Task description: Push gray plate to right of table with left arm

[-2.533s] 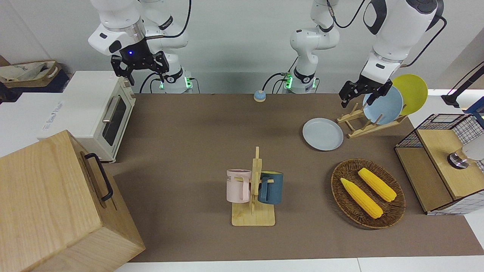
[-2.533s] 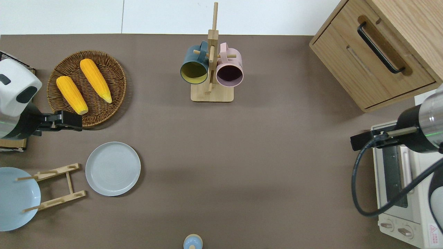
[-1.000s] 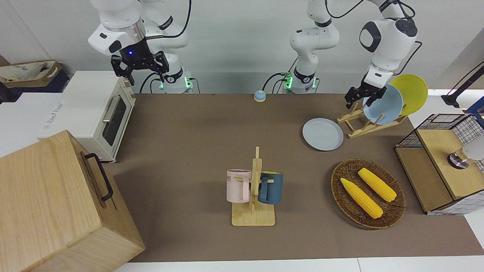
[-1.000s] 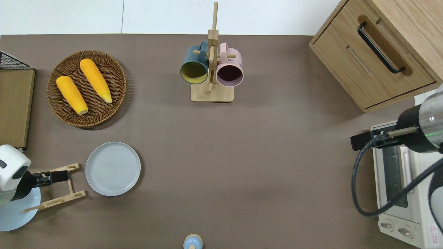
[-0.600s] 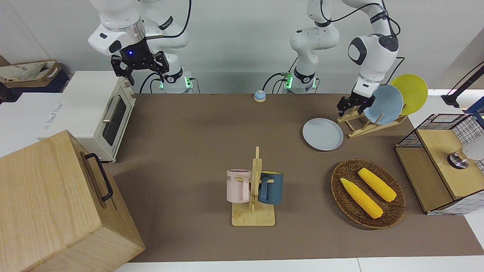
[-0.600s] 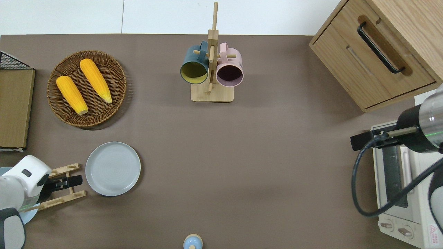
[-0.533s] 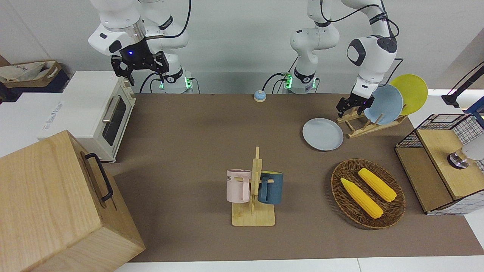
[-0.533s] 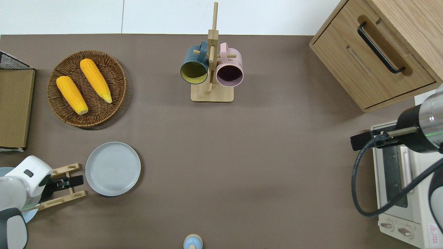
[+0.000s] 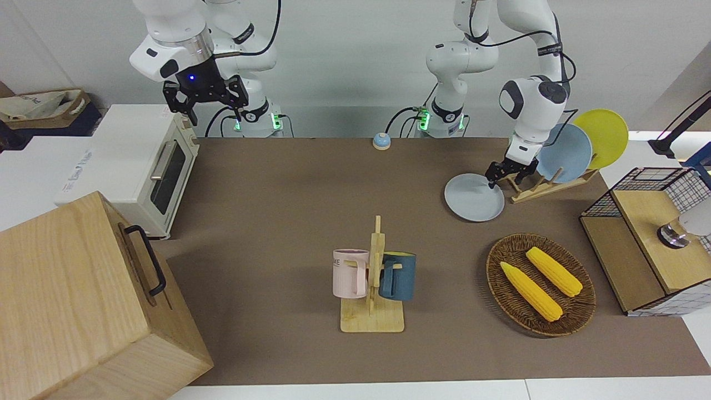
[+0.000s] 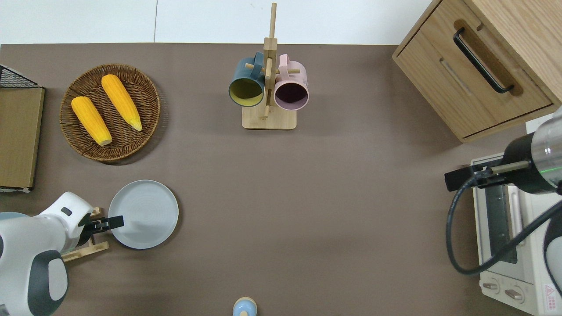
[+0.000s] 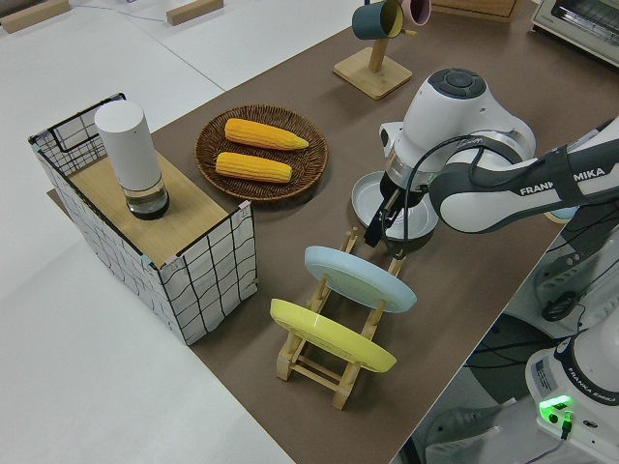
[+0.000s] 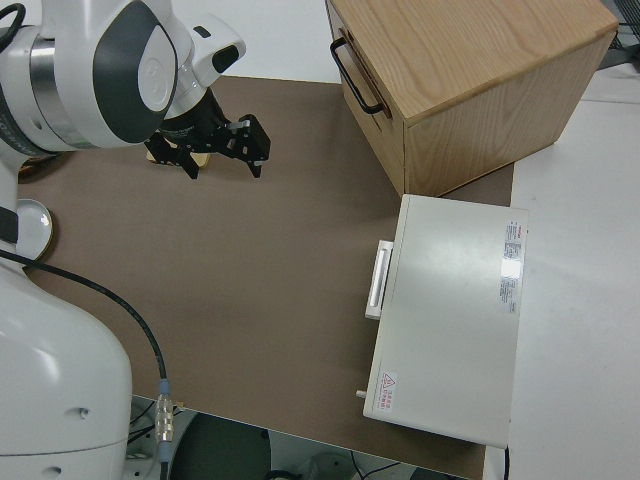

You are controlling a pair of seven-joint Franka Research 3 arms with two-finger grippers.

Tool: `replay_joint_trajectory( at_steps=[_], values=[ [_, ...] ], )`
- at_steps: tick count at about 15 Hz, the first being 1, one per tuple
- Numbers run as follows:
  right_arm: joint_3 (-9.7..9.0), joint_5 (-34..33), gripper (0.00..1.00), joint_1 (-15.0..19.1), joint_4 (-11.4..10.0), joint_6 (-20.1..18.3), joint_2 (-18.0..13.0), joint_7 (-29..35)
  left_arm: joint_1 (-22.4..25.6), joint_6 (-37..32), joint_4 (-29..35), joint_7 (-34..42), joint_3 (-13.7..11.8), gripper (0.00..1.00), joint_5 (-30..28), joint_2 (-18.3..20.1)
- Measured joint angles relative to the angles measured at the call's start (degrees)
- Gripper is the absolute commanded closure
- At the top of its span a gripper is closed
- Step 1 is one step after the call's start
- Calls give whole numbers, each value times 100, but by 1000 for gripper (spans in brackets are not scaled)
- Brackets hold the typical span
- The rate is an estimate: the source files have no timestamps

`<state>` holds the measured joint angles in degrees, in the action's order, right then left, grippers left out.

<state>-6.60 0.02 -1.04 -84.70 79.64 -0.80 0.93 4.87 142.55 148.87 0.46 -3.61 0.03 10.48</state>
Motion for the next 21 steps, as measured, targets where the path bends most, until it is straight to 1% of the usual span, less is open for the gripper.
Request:
replay_joint_trajectory(
  at_steps=[1, 2, 3, 4, 5, 6, 11, 21],
  values=[
    [0, 0, 17, 0, 0, 0, 0, 0, 0, 58, 5, -5, 0, 193, 0, -58],
    [0, 0, 17, 0, 0, 0, 0, 0, 0, 101, 5, -11, 0, 439, 0, -107],
    [0, 0, 17, 0, 0, 0, 0, 0, 0, 146, 5, -67, 0, 593, 0, -145],
    [0, 0, 17, 0, 0, 0, 0, 0, -8, 164, 8, -191, 2, 694, 0, -174],
    [0, 0, 17, 0, 0, 0, 0, 0, -29, 168, 10, -296, 7, 745, 0, -194],
    [0, 0, 17, 0, 0, 0, 0, 0, -105, 170, 12, -474, 12, 818, 0, -219],
    [0, 0, 17, 0, 0, 0, 0, 0, -201, 174, 22, -688, 24, 919, 0, -233],
    [0, 0, 17, 0, 0, 0, 0, 0, -217, 182, 19, -732, 24, 976, -1, -202]
  ],
)
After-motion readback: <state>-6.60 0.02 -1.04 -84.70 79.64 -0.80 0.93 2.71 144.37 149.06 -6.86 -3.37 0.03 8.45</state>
